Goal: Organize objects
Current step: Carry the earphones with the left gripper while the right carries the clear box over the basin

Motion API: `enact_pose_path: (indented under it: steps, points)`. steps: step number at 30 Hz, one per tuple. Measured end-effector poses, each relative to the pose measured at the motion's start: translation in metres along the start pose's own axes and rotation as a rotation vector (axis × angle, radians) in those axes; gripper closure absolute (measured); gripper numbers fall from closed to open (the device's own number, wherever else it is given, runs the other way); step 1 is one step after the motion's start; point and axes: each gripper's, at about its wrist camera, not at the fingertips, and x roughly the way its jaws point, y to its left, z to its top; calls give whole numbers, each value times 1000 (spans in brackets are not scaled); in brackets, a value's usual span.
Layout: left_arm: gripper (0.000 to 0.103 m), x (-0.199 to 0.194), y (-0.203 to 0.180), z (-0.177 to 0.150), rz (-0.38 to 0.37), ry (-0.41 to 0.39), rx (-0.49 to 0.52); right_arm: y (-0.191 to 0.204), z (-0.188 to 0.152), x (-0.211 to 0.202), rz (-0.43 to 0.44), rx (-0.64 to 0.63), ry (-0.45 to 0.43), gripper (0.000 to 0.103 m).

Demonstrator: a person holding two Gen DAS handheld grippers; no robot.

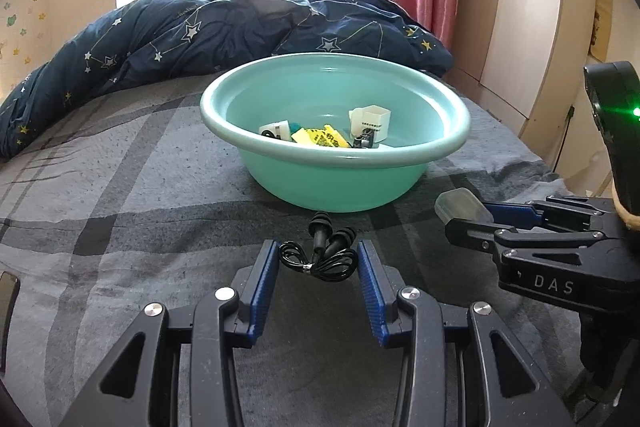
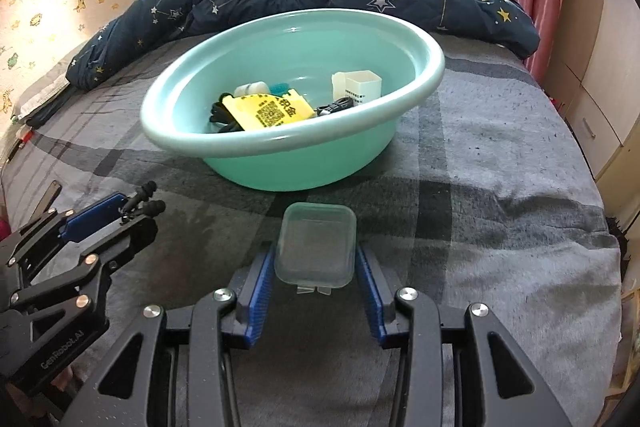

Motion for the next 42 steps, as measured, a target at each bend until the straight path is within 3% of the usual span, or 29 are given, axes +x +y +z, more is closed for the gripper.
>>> enact_pose_path:
  steps: [24,42]
  points:
    - [59,-57,-18,8,-6,-63,50,21,-3,-67,18,-44,-63,60]
    - [59,-67,-26,35,-28,-49,85,20,19,-88,10,-59,-74,60]
